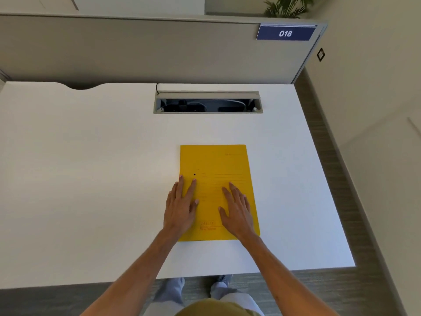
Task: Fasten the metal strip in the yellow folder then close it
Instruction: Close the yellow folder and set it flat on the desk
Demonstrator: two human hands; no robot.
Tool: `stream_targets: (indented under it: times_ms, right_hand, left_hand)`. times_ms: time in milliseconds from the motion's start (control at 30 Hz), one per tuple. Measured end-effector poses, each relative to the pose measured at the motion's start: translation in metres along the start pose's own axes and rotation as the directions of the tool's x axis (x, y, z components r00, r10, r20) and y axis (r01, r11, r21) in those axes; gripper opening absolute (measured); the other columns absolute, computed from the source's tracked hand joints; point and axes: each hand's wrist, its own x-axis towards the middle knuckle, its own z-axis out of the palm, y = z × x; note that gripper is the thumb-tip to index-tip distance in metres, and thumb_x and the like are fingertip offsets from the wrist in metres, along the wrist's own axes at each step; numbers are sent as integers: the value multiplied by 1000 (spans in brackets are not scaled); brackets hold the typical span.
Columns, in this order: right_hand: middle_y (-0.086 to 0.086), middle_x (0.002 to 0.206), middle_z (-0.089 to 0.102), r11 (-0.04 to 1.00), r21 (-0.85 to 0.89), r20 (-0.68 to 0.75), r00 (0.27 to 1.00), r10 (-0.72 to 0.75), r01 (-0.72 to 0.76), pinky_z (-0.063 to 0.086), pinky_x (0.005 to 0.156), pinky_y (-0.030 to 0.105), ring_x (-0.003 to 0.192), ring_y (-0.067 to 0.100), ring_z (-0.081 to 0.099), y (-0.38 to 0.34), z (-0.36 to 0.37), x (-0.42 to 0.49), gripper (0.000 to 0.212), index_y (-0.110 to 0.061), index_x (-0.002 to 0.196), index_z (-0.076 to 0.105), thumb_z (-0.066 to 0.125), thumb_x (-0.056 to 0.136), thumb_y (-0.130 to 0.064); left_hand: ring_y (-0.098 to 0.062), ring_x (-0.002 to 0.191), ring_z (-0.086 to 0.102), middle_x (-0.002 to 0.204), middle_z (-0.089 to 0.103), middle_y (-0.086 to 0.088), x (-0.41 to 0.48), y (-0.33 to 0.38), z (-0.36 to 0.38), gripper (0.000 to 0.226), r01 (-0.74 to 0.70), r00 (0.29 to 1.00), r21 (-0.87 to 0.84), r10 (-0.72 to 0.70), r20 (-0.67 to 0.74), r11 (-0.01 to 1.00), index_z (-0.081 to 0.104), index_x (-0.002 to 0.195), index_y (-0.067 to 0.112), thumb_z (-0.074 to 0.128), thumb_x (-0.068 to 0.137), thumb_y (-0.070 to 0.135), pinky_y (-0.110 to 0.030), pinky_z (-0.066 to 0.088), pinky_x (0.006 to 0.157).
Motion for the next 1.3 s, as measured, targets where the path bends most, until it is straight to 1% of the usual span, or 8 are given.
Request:
stream_targets:
  times_ms: [233,367,433,633,767,900,1167,1300]
  right_hand:
    - [5,179,9,966,129,-96,966,239,-226,20,133,49,165,28,17,5,-3,-2,85,-23,168,21,62,100,-53]
    - [3,179,8,964,114,-63,967,248,-240,26,131,50,164,28,18,9,-2,0,87,-24,168,22,62,98,-59]
    - [1,179,9,965,103,-61,967,248,-241,30,128,50,163,27,21,10,-3,0,88,-25,167,23,63,97,-61]
    - [1,173,25,952,194,-71,965,252,-235,39,119,51,154,27,34,15,-16,10,88,-24,165,30,74,93,-51]
    - [11,159,46,791,545,-208,869,450,-279,45,116,51,143,30,48,26,-35,23,77,-15,159,40,80,94,-26]
    - [12,131,74,479,810,77,871,484,-338,63,96,51,111,29,74,25,-48,38,50,-17,138,64,77,96,-40]
    - [10,127,76,375,849,250,908,336,-372,61,97,59,110,36,75,-47,-28,65,34,-18,137,67,64,104,-28]
    - [10,126,75,429,822,254,915,315,-376,62,94,54,107,32,74,-103,-15,91,31,-18,136,66,57,107,-23]
  left_hand:
    - [-39,145,46,156,49,-16,9,10,-10,75,269,943,-353,-319,-92,896,34,165,15,71,101,27,-58,44,120]
    - [-24,106,70,113,73,4,24,14,-23,29,332,860,-806,-508,46,490,69,120,23,80,96,11,-39,59,92]
    - [-18,93,70,99,73,11,27,12,-27,27,292,868,-863,-494,58,413,67,114,25,78,96,6,-31,58,82]
    - [-25,108,73,132,65,-11,15,5,-25,55,218,962,-883,-245,122,415,32,144,32,70,105,23,-38,64,82]
    - [-36,117,75,136,74,-7,13,-3,-34,54,281,947,-930,-225,229,239,38,143,46,71,104,28,-61,65,96]
    - [-33,113,79,131,79,-1,10,-21,-52,56,277,951,-952,-179,253,128,41,145,47,71,103,25,-55,68,86]
    - [-25,98,83,118,82,9,10,-80,-98,42,276,909,-949,-361,207,152,54,132,54,75,100,36,-38,68,64]
    - [-31,116,73,137,69,-4,21,-120,-119,48,236,857,-926,-512,56,294,51,148,35,70,104,36,-40,62,80]
